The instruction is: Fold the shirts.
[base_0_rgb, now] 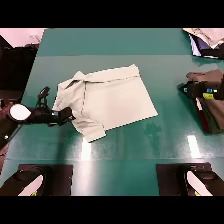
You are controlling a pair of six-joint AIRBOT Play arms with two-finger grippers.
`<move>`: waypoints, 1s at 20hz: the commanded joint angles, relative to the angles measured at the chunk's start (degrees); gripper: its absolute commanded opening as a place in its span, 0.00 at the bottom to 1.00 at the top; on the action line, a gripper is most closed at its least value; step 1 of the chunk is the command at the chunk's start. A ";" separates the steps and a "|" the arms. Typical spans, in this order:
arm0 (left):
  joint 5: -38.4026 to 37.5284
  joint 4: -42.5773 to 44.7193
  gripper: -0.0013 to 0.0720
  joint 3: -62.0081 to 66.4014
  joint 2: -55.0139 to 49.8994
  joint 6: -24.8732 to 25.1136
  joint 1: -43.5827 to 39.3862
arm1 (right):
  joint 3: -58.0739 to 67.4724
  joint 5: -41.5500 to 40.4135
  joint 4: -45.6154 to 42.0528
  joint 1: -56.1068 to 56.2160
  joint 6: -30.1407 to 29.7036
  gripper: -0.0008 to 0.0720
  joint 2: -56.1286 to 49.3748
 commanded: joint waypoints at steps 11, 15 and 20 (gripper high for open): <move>-25.11 27.10 0.06 15.47 -0.02 11.89 -0.02 | -0.04 12.59 11.47 -6.73 -9.53 0.63 -34.42; -24.90 25.90 0.06 15.47 -0.02 11.82 -0.02 | -0.02 9.01 12.22 -2.67 -9.66 0.63 -40.98; -23.82 24.44 0.06 15.47 -0.02 11.45 -0.02 | 0.00 2.49 12.28 2.60 -9.64 0.61 -42.29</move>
